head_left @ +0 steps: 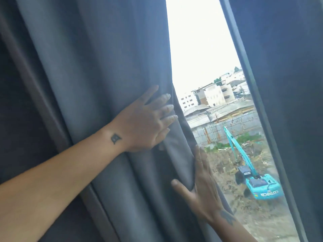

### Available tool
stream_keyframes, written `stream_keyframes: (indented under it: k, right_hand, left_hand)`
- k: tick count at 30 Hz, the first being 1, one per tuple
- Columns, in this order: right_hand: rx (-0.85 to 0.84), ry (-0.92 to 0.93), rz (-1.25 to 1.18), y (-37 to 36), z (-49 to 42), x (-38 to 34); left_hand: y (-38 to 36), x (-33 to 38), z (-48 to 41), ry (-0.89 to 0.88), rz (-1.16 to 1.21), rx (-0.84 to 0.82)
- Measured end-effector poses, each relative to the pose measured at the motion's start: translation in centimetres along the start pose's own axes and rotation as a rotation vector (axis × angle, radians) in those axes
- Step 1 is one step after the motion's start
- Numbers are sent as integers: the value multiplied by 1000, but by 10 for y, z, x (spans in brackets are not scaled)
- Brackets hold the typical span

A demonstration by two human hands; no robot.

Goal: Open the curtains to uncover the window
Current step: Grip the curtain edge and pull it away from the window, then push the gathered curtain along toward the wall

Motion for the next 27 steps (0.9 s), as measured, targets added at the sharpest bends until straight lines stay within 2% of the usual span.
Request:
stream_keyframes:
  k: [4,8,14,18,27]
  right_hand:
    - [-97,-47,21,-21,1,-8]
    - [-176,17,90,-51,8,-30]
    - [-219,-1,89,-99,21,-61]
    - [-271,-9,81,-141,31,-80]
    - [-349,56,59,-236,58,-123]
  left_hand:
    - [-2,-10,21,26,4,-69]
    - [-6,-18,47,32,-16,-92]
    - [-19,-37,99,49,-32,-104]
    - [-38,-50,143,58,-49,-171]
    - [-73,-70,242,70,-80,-235]
Point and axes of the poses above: each hand's wrist, its own z-axis away from the middle knuckle, its own y-axis out of the back of the hand, x = y × z, the point moved 10 cm from there along -z, towards the middle knuckle, and after that the axes turned 4 degrees about z, right-handed, at the moved point
